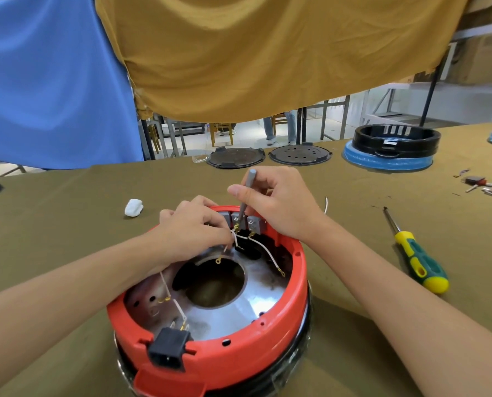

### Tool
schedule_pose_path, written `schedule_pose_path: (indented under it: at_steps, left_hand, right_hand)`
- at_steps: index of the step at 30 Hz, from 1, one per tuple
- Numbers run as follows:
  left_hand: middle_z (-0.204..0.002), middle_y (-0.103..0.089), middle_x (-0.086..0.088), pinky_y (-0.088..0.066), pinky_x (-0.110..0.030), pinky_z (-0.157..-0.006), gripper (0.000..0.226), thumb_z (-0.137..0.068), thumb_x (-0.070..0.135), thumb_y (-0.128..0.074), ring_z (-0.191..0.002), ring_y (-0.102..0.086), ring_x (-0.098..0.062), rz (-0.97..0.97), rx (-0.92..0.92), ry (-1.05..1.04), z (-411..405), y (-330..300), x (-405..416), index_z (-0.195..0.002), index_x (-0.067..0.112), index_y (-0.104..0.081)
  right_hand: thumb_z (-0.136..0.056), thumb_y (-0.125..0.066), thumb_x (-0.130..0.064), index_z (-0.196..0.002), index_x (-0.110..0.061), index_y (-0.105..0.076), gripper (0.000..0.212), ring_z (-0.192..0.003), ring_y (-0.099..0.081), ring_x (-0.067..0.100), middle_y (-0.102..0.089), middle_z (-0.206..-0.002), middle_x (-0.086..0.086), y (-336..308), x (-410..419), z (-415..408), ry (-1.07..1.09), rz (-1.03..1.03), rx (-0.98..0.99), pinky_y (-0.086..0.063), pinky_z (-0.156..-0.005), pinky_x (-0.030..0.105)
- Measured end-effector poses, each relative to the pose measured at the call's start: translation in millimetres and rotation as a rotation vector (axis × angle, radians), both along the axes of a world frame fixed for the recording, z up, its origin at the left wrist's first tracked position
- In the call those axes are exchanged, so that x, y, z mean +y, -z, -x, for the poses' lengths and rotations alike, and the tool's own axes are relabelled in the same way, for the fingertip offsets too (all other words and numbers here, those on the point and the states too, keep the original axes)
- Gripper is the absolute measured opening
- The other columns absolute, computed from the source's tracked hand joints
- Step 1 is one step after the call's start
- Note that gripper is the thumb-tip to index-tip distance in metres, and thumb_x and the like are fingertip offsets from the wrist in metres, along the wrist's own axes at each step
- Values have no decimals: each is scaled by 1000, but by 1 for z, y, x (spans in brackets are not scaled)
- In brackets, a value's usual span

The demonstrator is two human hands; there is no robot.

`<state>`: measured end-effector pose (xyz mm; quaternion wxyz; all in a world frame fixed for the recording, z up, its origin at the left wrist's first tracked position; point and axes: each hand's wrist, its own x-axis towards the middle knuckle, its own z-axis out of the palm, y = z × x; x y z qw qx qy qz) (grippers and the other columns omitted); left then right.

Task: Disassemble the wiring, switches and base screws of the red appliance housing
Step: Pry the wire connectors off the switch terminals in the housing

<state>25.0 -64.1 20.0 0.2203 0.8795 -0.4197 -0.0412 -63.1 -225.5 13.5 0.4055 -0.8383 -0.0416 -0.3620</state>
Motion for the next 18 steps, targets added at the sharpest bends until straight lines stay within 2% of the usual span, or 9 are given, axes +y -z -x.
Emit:
schedule_pose_path:
  at_steps: [3, 7, 11, 18]
  left_hand:
    - [-116, -48, 19, -18, -37, -95, 10, -68, 52, -66, -117, -40, -7, -3, -8, 15, -2, 1, 1, -68, 44, -72]
    - [-118, -48, 19, -20, -36, -98, 22, -55, 55, -55, -117, -42, -8, 17, 20, 7, 0, 0, 0, -67, 48, -70]
    - [-119, -47, 19, -15, -33, -91, 23, -54, 56, -54, -117, -40, -8, 13, 8, 2, 0, 1, 0, -68, 49, -70]
    - [-120, -47, 18, -19, -37, -97, 24, -56, 56, -55, -118, -40, -9, -3, -17, 12, -1, 1, 1, -67, 43, -72]
  right_hand:
    - [-93, -70, -25, -71, -8, -65, 29, -60, -68, 27, -70, -62, 5, 1, 0, -1, 4, -29, 5, -55, -65, 50]
    - [-92, -70, -27, -69, -9, -64, 29, -60, -68, 30, -69, -60, 6, 1, -1, -4, 23, -68, 22, -55, -65, 52]
    - [-92, -70, -29, -68, -12, -63, 30, -59, -68, 28, -69, -59, 6, 2, -2, -6, 34, -88, 36, -56, -66, 51]
    - [-93, -69, -29, -71, -11, -65, 29, -58, -69, 24, -69, -59, 4, 1, -1, -5, 38, -90, 41, -57, -67, 49]
